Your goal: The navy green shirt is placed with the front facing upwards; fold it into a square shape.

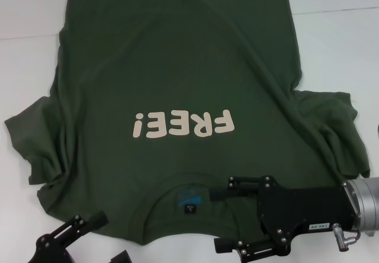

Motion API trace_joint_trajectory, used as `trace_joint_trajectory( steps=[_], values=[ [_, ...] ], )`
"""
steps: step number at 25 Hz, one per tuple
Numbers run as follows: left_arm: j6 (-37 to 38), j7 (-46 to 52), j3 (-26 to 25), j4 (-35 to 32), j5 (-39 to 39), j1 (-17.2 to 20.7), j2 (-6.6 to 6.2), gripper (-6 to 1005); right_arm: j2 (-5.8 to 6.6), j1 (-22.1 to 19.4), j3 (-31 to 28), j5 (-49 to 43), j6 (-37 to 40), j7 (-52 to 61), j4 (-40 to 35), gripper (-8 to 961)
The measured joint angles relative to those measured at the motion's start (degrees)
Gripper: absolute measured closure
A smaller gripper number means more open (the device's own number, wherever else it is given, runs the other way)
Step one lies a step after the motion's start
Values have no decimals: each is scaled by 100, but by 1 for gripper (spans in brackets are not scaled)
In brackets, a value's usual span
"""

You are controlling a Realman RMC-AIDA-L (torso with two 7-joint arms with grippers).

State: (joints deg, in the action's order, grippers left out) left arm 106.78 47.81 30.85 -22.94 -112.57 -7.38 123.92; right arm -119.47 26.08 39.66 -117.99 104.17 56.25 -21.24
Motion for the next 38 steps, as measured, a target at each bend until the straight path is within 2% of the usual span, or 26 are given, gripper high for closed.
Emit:
trace_joint_trajectory(
  steps=[13,19,22,25,26,28,34,38],
  values=[
    [5,142,-79,-7,12,25,0,205,11,-1,-36,13,28,120,-6,74],
    [215,1583,-349,-235,29,-282,-31,207,37,9,-93,22,45,638,-224,74],
    [154,2825,-407,-630,22,-509,-47,210,18,23,-102,22,48,830,-339,74],
    [20,4227,-400,-907,-31,-780,-164,213,14,49,-104,22,51,976,-379,74],
    [1,4669,-393,-957,-65,-898,-239,214,17,63,-106,22,51,1007,-383,74],
    [29,5136,-451,-978,-112,-1068,-360,216,26,82,-110,22,52,1054,-386,73],
    [120,6319,-802,-1143,-138,-1383,-592,217,26,122,-115,21,-3,1110,-390,73],
    [65,7163,-813,-1269,-216,-1564,-831,218,18,168,-119,21,-11,1129,-390,73]
  ],
)
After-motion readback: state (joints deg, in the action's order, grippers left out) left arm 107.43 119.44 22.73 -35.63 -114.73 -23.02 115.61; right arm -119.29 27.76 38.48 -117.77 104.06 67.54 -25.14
